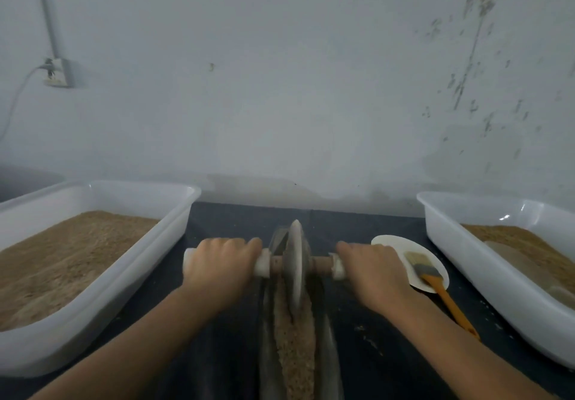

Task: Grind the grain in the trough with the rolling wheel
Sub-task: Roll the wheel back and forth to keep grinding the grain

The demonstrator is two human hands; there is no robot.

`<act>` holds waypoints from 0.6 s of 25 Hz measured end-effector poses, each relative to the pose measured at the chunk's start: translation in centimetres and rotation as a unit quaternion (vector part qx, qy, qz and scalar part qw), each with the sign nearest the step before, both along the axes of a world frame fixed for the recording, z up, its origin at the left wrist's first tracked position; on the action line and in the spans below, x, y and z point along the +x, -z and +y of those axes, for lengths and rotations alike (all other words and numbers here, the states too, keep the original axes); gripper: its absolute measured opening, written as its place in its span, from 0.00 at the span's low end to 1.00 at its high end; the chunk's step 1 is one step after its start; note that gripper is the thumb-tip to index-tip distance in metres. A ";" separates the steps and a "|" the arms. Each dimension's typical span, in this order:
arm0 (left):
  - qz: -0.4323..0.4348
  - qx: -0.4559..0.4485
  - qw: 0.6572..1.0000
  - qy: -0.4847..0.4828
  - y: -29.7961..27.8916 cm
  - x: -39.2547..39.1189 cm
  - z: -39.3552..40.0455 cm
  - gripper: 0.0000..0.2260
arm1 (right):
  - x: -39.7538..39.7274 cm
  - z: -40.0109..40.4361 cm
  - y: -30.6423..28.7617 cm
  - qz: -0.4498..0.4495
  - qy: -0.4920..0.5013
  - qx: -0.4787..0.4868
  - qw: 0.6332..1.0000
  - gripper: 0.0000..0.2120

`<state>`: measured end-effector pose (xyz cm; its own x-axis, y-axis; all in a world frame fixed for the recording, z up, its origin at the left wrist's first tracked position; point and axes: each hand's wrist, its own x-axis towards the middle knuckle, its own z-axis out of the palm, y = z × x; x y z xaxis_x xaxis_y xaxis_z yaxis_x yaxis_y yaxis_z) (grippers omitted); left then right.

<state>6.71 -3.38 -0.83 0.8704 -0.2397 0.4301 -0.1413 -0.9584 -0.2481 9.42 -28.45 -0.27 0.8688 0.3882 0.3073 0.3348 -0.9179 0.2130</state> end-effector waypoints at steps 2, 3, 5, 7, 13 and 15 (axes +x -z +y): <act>0.006 -0.007 1.000 -0.023 -0.9 2.3 -0.2 0.08 | 2.1 1.0 -0.5 -0.023 0.019 -0.006 1.000 0.10; 0.013 -0.013 0.999 -0.026 -1.2 2.5 -0.4 0.08 | 2.2 1.2 -0.6 -0.028 0.016 -0.007 0.999 0.10; 0.032 -0.031 0.999 -0.025 -0.9 0.7 -0.4 0.09 | 0.3 0.8 -0.6 -0.012 0.003 -0.018 1.000 0.09; 0.061 -0.056 0.997 -0.004 0.4 -3.3 -0.1 0.11 | -3.2 -0.5 -0.2 0.014 -0.035 -0.028 0.999 0.11; 0.155 -0.086 0.984 0.022 0.8 -8.4 1.3 0.09 | -8.7 -1.6 -0.7 -0.007 -0.091 -0.057 0.994 0.19; 0.160 -0.072 0.984 0.008 0.2 -6.2 0.8 0.12 | -5.6 -0.8 -0.4 0.018 -0.061 -0.058 0.996 0.14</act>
